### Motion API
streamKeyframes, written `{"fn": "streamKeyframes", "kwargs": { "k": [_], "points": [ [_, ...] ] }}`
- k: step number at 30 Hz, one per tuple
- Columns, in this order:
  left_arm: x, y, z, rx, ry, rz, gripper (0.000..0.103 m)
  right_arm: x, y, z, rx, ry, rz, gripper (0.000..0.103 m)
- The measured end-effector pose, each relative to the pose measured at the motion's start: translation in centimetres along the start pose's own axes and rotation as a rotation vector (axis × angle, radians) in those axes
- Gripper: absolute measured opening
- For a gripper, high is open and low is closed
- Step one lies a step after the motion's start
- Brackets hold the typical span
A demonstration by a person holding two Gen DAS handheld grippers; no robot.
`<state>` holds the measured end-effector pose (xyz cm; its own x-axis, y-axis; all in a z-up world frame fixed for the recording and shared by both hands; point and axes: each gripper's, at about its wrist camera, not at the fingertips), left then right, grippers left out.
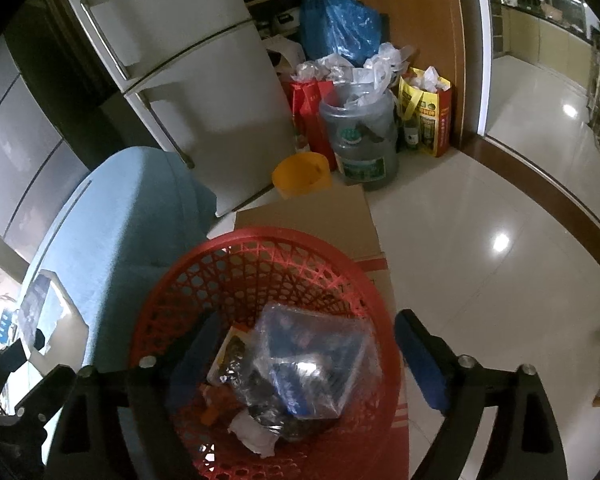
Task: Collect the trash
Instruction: 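Open right tool to drop the tray into the basket while left tool drops the carton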
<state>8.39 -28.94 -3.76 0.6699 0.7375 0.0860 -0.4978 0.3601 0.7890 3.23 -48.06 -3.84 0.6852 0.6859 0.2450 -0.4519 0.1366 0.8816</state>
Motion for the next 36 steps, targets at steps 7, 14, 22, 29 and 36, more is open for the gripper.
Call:
{"fn": "streamKeyframes", "kwargs": {
  "k": [7, 14, 22, 29, 36],
  "points": [
    [-0.2, 0.8, -0.4, -0.005, -0.009, 0.002, 0.091, -0.6, 1.3, 0.0, -0.031, -0.041, 0.015, 0.103],
    [-1.3, 0.6, -0.3, 0.007, -0.026, -0.010, 0.091, -2.0, 2.2, -0.7, -0.027, -0.075, 0.024, 0.103],
    [-3.0, -0.8, 0.5, 0.033, -0.042, -0.032, 0.091, -5.1, 3.0, -1.2, -0.031, -0.143, 0.016, 0.103],
    [-4.2, -2.0, 1.3, 0.051, -0.061, -0.039, 0.091, -6.7, 3.2, -0.9, -0.040, -0.187, 0.020, 0.103],
    [-4.7, -3.7, 1.7, 0.106, -0.052, -0.067, 0.092, -7.0, 3.7, -0.5, -0.062, -0.196, 0.025, 0.103]
  ]
}}
Point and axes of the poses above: each gripper's, at about its wrist camera, not at the fingertips, and y roughly against the way its jaws point, x to its left, z to its top, and after that the axes turned 5 degrees about -y, right-handed
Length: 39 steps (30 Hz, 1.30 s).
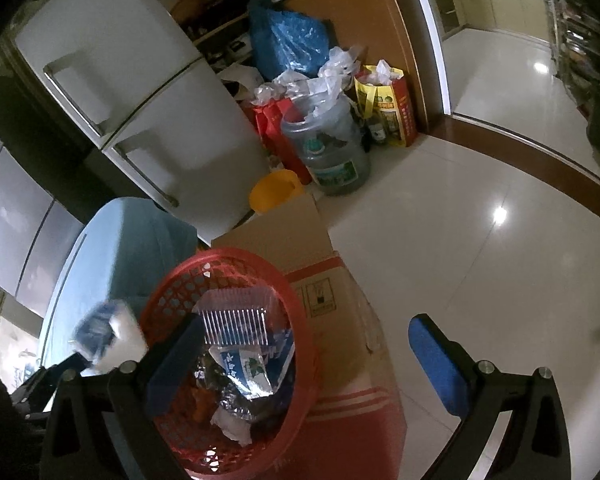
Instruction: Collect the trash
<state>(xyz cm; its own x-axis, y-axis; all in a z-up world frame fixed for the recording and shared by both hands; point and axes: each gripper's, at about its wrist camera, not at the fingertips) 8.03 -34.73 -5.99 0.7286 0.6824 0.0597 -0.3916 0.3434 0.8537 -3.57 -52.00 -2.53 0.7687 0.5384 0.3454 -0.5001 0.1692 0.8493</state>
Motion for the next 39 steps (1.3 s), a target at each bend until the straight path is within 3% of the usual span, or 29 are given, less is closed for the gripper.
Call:
{"fn": "streamKeyframes", "kwargs": {
  "k": [9, 23, 32, 39],
  "points": [
    [-0.1, -0.2, -0.3, 0.021, -0.016, -0.005, 0.092, 0.5, 1.7, 0.6, -0.052, -0.008, -0.010, 0.103],
    [4.4, 5.4, -1.9, -0.090, 0.086, 0.008, 0.092, 7.1, 5.4, -0.7, -0.107, 0.108, 0.027, 0.103],
    [7.8, 11.0, -5.6, -0.196, 0.127, 0.089, 0.092, 12.8, 7.1, -4.5, -0.106, 0.219, 0.073, 0.103],
    [12.0, 13.1, -9.8, -0.218, 0.249, 0.131, 0.092, 15.8, 7.7, -7.9, -0.113, 0.297, 0.065, 0.103]
  ]
}}
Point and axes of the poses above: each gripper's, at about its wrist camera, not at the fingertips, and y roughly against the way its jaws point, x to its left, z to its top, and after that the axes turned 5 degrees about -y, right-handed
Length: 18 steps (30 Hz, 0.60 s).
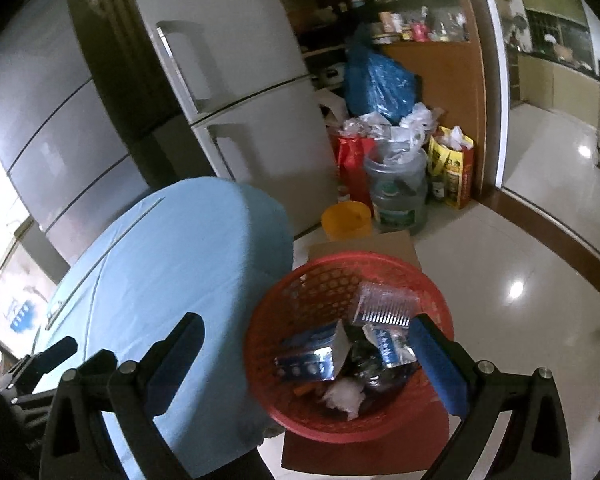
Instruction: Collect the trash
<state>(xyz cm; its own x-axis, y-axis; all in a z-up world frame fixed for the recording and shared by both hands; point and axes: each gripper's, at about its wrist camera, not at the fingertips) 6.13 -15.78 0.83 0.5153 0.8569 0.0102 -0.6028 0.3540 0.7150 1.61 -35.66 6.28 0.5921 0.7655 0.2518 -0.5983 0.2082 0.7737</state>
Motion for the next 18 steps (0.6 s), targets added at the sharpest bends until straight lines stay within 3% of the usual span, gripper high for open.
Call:
{"fn": "streamKeyframes", "kwargs": {
  "k": [9, 18],
  "points": [
    [4.1, 0.5, -3.2, 0.012, 0.081, 0.084, 0.092, 1.0, 0.0, -3.9, 0.017, 0.046, -0.121, 0.103],
    [4.1, 0.7, -3.8, 0.008, 0.064, 0.071, 0.092, 2.2, 0.3, -5.6, 0.005, 0.068, -0.119, 0.103]
  ]
}}
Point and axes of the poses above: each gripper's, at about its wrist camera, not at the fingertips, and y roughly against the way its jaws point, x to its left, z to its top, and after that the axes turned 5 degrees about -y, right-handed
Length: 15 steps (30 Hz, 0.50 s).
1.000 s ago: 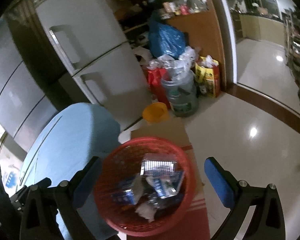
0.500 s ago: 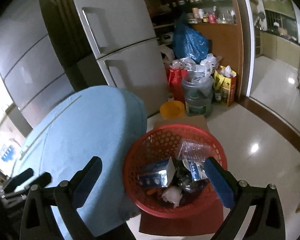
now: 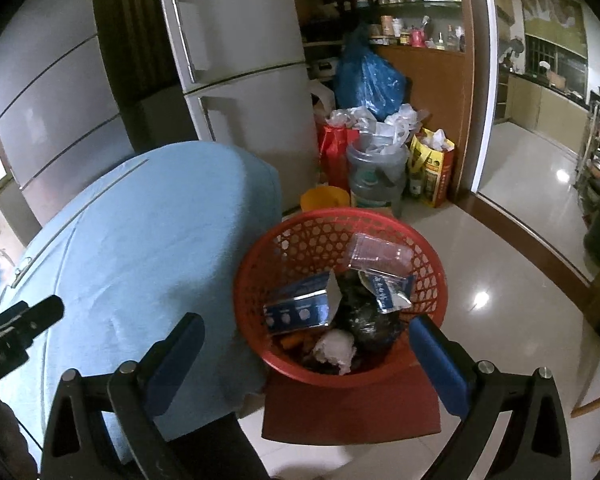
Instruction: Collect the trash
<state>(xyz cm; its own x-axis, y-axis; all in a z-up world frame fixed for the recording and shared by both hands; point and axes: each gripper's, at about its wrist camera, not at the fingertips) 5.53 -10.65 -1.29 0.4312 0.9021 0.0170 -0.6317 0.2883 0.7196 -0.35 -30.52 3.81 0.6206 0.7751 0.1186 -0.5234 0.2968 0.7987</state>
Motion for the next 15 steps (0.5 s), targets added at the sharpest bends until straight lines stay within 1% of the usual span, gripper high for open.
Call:
{"fn": "streamKeyframes", "kwargs": {
  "k": [15],
  "points": [
    [-0.94, 0.24, -0.35, 0.009, -0.018, -0.013, 0.092, -0.35, -0.05, -0.38, 0.008, -0.011, 0.005, 0.103]
  ]
}}
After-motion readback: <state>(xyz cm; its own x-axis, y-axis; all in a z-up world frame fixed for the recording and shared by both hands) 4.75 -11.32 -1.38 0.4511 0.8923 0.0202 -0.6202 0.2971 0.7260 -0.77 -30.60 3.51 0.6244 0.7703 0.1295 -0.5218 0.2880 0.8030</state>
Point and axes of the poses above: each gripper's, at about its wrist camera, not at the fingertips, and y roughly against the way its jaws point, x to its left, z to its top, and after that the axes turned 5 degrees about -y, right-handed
